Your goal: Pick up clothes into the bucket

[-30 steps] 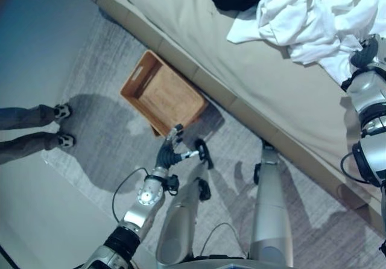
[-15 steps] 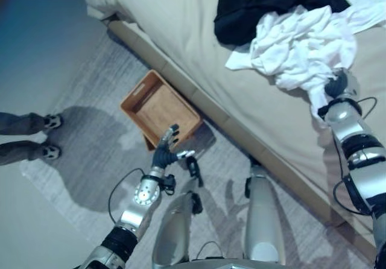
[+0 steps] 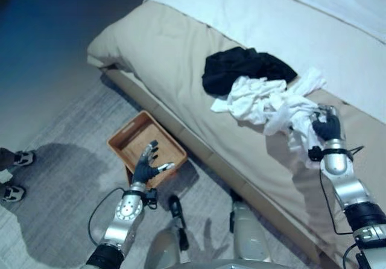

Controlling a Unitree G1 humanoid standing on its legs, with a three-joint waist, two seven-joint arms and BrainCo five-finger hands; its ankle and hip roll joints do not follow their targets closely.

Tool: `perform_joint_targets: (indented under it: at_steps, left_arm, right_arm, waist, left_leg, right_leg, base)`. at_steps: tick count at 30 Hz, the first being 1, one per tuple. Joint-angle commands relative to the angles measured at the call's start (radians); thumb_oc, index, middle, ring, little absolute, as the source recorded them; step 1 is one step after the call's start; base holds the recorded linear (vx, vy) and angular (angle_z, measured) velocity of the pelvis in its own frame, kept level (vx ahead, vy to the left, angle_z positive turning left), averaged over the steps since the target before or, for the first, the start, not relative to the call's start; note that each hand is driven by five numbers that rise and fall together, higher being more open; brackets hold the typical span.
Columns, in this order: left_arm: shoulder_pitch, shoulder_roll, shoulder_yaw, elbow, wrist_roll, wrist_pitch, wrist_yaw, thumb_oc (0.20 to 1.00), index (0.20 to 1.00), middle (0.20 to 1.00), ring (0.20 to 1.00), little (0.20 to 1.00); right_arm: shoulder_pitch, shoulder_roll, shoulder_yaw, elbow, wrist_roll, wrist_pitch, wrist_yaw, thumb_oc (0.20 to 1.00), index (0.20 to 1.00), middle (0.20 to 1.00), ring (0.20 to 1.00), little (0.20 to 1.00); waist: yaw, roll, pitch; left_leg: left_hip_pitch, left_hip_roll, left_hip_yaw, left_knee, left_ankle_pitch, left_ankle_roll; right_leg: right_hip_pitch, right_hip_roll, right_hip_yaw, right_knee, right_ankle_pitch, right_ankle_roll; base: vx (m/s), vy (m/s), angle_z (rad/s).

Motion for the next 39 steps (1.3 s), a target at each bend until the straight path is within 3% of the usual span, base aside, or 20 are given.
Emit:
perform_joint_targets:
  at_steps: [1, 12, 21, 24, 29, 33, 39]
  left_arm:
    - [0.002, 0.019, 0.026, -0.033, 0.053, -0.039, -0.019, 1.000, 1.000, 1.000, 1.000, 1.000]
    - [-0.009, 0.037, 0.019, -0.049, 0.145, -0.025, -0.029, 1.000, 1.000, 1.000, 1.000, 1.000]
    - [-0.011, 0.025, -0.021, -0.036, 0.134, 0.004, -0.053, 1.000, 1.000, 1.000, 1.000, 1.000]
    - [-0.017, 0.025, -0.034, -0.044, 0.119, 0.002, -0.062, 1.000, 1.000, 1.000, 1.000, 1.000]
    - [-0.065, 0.048, -0.054, -0.114, 0.072, -0.004, -0.105, 1.000, 1.000, 1.000, 1.000, 1.000]
    - [-0.199, 0.026, -0.094, -0.104, 0.111, -0.002, -0.063, 1.000, 1.000, 1.000, 1.000, 1.000]
    - [-0.351, -0.022, -0.119, -0.105, 0.077, -0.005, -0.016, 1.000, 1.000, 1.000, 1.000, 1.000]
  right_arm:
    - [-0.051, -0.026, -0.084, -0.113, 0.045, -0.115, -0.007, 0.200, 0.200, 0.200, 0.200, 0.200]
    - [-0.176, -0.073, -0.053, -0.254, 0.217, -0.174, 0.078, 0.200, 0.200, 0.200, 0.200, 0.200]
    - [-0.541, -0.203, 0.093, -0.229, 0.296, -0.150, 0.055, 0.200, 0.200, 0.200, 0.200, 0.200]
    - [-0.596, -0.205, 0.123, -0.190, 0.335, -0.157, 0.058, 0.200, 0.200, 0.200, 0.200, 0.200]
    - [-0.662, -0.265, 0.244, -0.200, 0.469, -0.149, 0.201, 0.200, 0.200, 0.200, 0.200, 0.200]
    - [-0.659, -0.274, 0.340, -0.276, 0.612, -0.141, 0.333, 0.200, 0.200, 0.200, 0.200, 0.200]
    - [-0.598, -0.262, 0.402, -0.390, 0.658, -0.109, 0.417, 0.200, 0.200, 0.200, 0.200, 0.200]
  waist:
    - [0.004, -0.046, -0.080]
    - [0.022, -0.083, -0.188]
    - [0.029, -0.108, -0.258]
    - [0.031, -0.113, -0.268]
    - [0.023, -0.121, -0.289]
    - [0.012, -0.125, -0.310]
    - [0.000, -0.120, -0.323]
  left_leg:
    - [-0.004, 0.015, -0.078, 0.076, -0.065, -0.015]
    - [0.110, 0.035, -0.053, 0.035, -0.077, -0.023]
    - [0.172, 0.046, -0.035, 0.008, -0.081, -0.029]
    - [0.181, 0.047, -0.035, 0.005, -0.081, -0.030]
    - [0.196, 0.051, -0.028, -0.006, -0.075, -0.036]
    - [0.207, 0.054, -0.023, -0.009, -0.073, -0.042]
    - [0.221, 0.051, -0.014, -0.005, -0.079, -0.041]
  right_leg:
    - [0.015, -0.020, 0.007, 0.017, 0.061, 0.042]
    - [0.121, 0.003, -0.001, -0.039, 0.057, 0.047]
    - [0.173, 0.020, 0.003, -0.062, 0.052, 0.044]
    - [0.181, 0.021, 0.003, -0.064, 0.050, 0.043]
    - [0.194, 0.026, 0.001, -0.070, 0.050, 0.041]
    - [0.206, 0.027, -0.007, -0.074, 0.050, 0.043]
    - [0.221, 0.028, -0.005, -0.077, 0.052, 0.046]
  base:
    - [0.10, 0.001, 0.00]
    - [0.08, -0.007, -0.04]
    - [0.05, -0.005, -0.02]
    - [0.01, -0.002, -0.01]
    - [0.01, -0.004, -0.03]
    - [0.00, 0.000, 0.00]
    - [0.00, -0.001, -0.01]
